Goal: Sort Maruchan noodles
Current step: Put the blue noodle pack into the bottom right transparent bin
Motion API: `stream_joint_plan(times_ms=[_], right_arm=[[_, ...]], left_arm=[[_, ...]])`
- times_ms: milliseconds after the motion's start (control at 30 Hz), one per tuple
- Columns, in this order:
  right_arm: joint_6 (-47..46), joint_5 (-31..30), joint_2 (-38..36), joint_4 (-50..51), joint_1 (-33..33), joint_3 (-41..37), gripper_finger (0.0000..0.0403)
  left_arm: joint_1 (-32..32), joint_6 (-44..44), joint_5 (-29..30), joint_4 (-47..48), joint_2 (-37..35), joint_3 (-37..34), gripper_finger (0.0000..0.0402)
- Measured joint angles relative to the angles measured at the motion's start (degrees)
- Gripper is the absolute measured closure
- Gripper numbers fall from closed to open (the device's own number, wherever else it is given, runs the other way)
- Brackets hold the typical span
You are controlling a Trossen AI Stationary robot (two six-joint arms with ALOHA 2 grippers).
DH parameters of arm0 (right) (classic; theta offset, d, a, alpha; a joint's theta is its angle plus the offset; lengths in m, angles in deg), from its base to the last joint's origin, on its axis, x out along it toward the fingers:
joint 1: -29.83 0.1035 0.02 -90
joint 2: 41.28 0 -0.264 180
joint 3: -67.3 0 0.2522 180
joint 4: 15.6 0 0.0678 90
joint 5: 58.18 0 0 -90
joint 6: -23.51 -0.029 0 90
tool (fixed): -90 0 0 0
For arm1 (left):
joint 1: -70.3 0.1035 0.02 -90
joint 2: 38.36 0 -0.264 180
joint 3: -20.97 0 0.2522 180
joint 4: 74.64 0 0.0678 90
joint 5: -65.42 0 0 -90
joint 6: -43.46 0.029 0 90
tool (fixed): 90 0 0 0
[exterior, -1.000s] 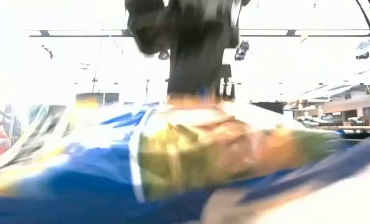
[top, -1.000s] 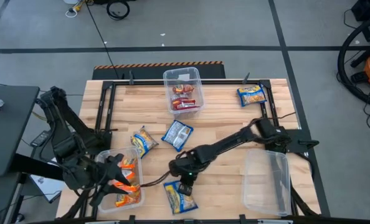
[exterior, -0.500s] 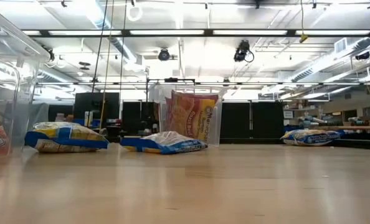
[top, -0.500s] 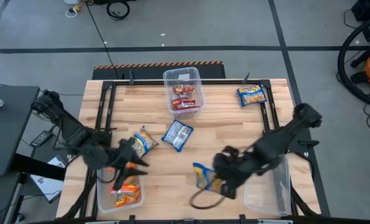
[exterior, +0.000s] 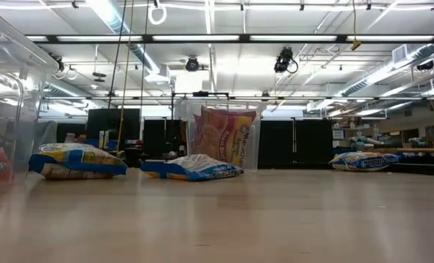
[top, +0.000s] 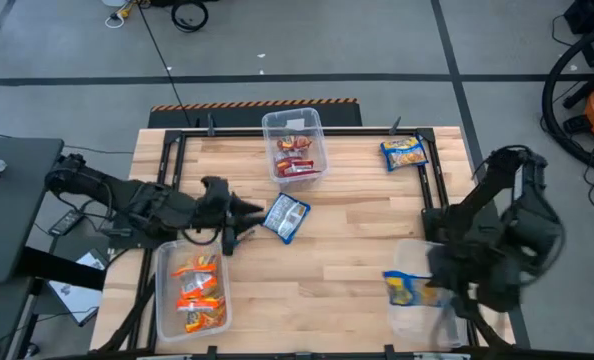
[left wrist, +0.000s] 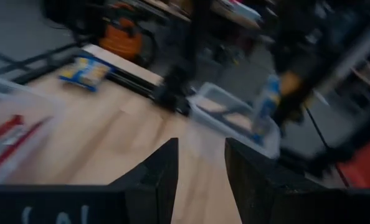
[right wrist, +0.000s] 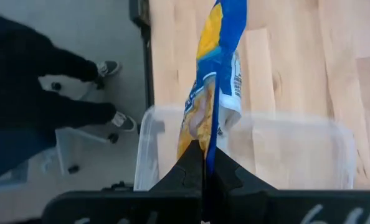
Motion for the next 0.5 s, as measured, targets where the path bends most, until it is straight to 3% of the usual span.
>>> stream_joint_plan(times_ms=[233, 500], right_arm=[[-8.9, -2.2, -2.0, -1.1, 11.2, -6.8, 0.0400], [-13.0, -5.0, -2.0, -18.7, 14.2, -23.9, 0.0400]], left_arm=[[3.4, -2.0, 2.4, -2.8, 0.0, 0.0, 0.0265], [4.7, -2.1, 4.1, -4.7, 0.0, 0.0, 0.0265]])
